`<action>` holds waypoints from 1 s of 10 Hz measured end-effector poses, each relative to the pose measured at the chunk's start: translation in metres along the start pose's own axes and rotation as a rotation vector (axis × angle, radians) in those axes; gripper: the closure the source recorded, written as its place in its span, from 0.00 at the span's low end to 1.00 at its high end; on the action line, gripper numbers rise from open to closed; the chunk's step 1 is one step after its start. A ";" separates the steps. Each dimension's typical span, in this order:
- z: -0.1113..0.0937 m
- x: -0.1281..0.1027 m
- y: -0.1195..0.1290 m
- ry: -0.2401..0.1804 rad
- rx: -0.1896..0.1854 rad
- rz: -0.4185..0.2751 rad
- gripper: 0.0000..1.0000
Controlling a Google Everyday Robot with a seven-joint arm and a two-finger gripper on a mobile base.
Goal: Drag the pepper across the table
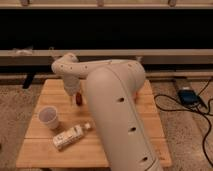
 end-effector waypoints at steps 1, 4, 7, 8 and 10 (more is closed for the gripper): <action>0.006 0.000 0.000 0.011 0.000 0.002 0.37; 0.019 -0.003 0.000 0.028 -0.001 0.001 0.37; 0.021 -0.006 -0.002 0.026 -0.006 0.013 0.37; 0.021 -0.006 -0.003 0.023 -0.007 0.019 0.37; 0.022 -0.009 -0.004 0.015 -0.009 0.030 0.37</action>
